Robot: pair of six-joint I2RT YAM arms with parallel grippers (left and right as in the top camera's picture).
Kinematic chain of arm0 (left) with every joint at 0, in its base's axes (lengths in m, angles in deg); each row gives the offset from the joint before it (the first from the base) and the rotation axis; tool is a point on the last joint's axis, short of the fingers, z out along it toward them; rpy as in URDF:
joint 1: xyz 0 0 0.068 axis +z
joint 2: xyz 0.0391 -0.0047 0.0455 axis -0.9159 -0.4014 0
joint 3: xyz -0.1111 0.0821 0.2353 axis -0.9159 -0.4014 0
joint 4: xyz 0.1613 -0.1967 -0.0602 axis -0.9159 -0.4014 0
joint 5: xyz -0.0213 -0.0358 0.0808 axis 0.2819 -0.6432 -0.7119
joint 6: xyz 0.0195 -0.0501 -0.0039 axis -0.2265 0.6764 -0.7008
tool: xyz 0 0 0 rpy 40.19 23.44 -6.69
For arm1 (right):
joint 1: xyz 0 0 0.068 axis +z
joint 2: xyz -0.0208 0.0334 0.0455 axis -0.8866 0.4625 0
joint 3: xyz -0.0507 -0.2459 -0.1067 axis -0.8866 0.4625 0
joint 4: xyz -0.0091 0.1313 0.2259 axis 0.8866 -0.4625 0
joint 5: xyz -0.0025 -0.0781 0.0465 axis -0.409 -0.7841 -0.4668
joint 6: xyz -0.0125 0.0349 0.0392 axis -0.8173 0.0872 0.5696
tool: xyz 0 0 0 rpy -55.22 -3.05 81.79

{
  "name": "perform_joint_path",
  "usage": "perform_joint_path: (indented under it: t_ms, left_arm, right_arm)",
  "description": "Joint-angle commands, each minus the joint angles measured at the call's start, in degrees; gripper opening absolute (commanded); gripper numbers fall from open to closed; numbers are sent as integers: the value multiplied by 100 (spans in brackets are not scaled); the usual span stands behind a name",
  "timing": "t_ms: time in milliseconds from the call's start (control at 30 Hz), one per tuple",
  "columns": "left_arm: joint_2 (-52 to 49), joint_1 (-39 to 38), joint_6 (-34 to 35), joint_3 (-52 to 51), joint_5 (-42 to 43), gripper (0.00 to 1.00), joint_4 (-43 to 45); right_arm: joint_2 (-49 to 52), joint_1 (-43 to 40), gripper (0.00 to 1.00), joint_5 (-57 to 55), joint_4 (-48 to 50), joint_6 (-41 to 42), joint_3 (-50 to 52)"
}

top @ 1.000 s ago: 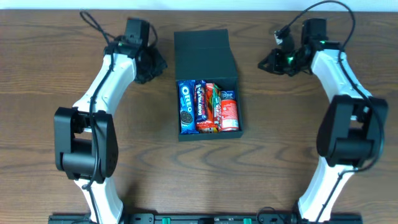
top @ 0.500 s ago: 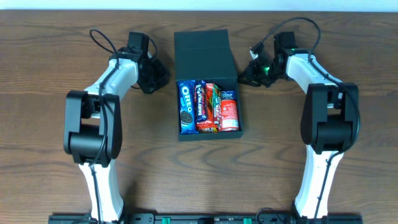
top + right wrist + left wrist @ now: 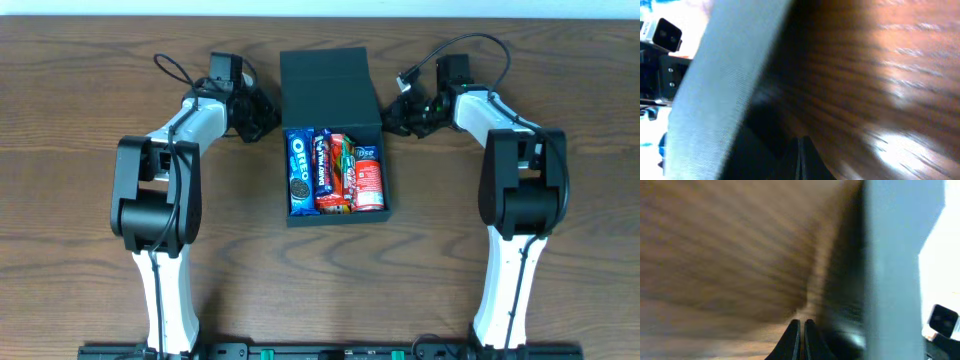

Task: Pack container
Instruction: 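Push the raised lid forward with both grippers to close the box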

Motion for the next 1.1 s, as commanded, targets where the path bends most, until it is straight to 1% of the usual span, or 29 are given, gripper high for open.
perform_joint_path:
  t_ms: [0,167,267,400,600,700,767,900,1067]
  left_arm:
    - [-92,24,107,-4,317,6,208]
    - [-92,39,96,-4,632,6,544]
    - [-92,83,-7,24,929,6,798]
    - [-92,155,-52,188,1106,6,798]
    - [-90,190,-597,817,1668,6,780]
    - [-72,190,-765,1174,1829,6,713]
    - [-33,190,-940,1351,1961,6,699]
    - [131,190,-1252,1480,2129,6,688]
    - [382,188,-1696,1480,2583,6,623]
  right_arm:
    - [26,74,1,553,219,105,-61]
    - [26,66,1,977,634,105,-70]
    - [24,7,2,1469,990,105,-116]
    - [24,-129,2,1694,1010,103,-411]
    - [11,-273,1,1941,863,98,-1001]
    - [-57,-278,2,1937,472,-153,-1279]
    - [-170,-278,2,1862,35,-531,-1425]
    - [-514,-271,2,1250,-929,-1255,-1552]
    - [-1130,-254,1,535,-2013,-2177,-1565]
